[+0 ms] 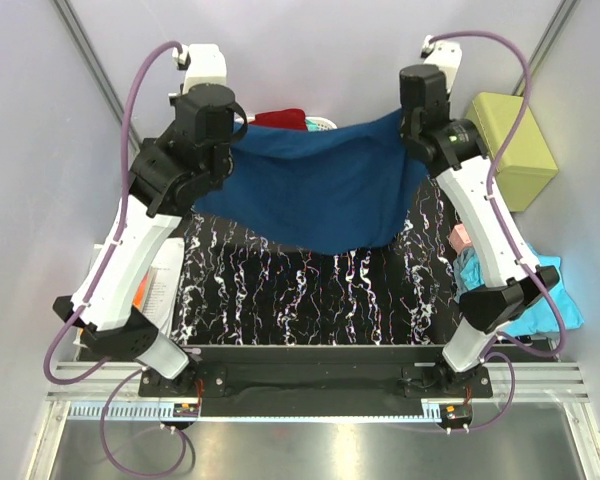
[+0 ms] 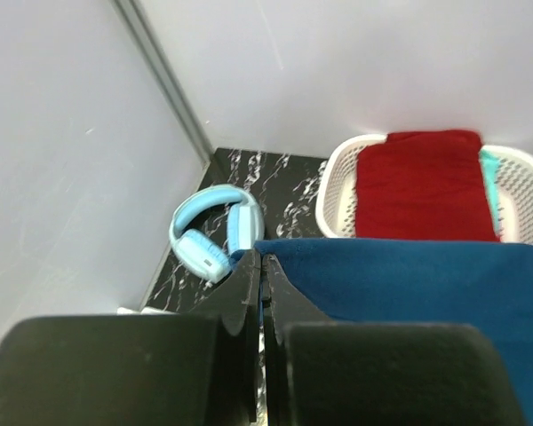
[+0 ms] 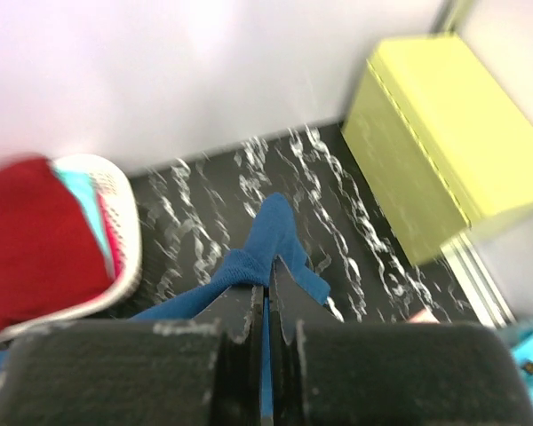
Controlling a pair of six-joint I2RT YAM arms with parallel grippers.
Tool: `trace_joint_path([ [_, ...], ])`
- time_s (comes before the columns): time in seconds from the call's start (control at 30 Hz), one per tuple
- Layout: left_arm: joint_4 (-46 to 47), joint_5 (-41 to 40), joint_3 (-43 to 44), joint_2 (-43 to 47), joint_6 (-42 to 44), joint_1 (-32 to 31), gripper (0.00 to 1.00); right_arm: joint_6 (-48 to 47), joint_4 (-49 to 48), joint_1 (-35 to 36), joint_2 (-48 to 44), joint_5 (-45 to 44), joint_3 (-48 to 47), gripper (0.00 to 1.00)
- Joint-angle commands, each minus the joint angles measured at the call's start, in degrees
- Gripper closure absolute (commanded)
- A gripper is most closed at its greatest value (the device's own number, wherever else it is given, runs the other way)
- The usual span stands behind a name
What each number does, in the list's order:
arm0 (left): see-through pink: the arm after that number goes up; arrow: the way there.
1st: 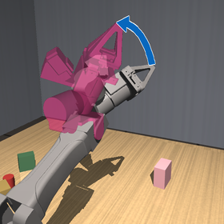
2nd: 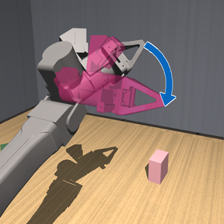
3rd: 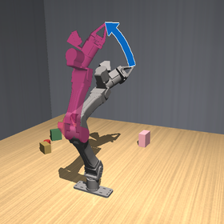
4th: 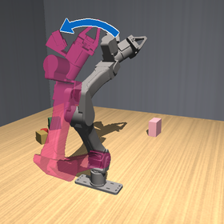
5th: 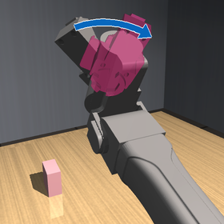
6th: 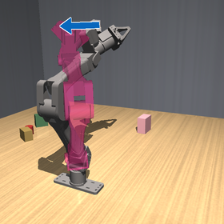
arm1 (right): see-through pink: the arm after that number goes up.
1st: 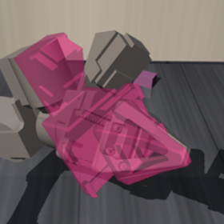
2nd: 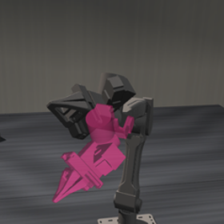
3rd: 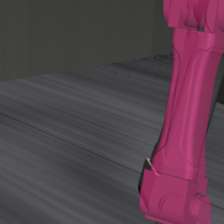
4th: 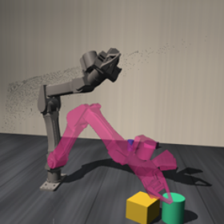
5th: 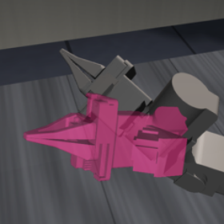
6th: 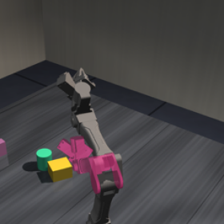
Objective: Fold and stack the t-shirts
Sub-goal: Flatten out the tshirt
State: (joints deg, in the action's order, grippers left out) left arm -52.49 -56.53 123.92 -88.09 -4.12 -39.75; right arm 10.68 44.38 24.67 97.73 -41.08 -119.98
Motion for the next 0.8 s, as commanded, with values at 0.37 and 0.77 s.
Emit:
trace_joint_path([
  [0.37,11.27,0.2,4.07,4.06,7.98,-3.41,1.0,-8.75,-8.43,9.79,-13.77,-9.1,2.81,1.0],
  [0.77,19.45,-0.08,-3.16,4.78,12.74,-1.39,1.0,-13.93,-14.15,7.34,-14.96,-11.49,10.57,1.0],
])
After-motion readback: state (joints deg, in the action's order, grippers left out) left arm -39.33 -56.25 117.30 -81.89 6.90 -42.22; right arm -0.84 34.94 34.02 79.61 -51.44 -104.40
